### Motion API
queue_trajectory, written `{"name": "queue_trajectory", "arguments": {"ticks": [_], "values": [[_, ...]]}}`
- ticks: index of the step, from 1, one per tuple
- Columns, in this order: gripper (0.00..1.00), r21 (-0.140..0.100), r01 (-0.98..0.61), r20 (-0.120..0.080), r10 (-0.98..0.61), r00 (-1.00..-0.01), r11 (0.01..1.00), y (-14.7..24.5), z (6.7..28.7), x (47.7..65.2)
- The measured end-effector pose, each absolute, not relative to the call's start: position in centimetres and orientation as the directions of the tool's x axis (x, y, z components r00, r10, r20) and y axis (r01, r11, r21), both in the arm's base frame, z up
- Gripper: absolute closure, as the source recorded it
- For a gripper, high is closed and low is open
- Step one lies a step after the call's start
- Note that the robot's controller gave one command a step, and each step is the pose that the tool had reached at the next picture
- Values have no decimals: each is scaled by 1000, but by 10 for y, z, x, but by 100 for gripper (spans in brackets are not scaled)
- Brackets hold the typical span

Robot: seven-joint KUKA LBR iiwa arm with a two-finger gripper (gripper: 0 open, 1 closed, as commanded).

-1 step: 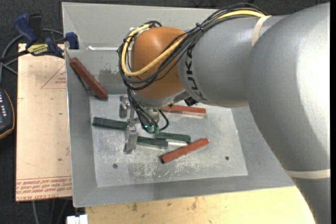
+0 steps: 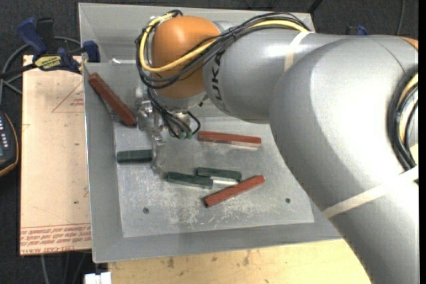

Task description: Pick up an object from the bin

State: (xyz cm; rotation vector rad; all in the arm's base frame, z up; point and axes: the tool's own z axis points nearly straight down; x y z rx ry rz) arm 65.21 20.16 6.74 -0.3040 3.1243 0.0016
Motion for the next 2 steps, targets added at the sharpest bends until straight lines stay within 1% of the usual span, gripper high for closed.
{"name": "queue_trajectory", "arguments": {"ticks": [1,2], "values": [[100,2,-192,-4,-192,-981,981,202,71,652],[100,-3,-602,-11,-602,-799,799,206,234,650]]}}
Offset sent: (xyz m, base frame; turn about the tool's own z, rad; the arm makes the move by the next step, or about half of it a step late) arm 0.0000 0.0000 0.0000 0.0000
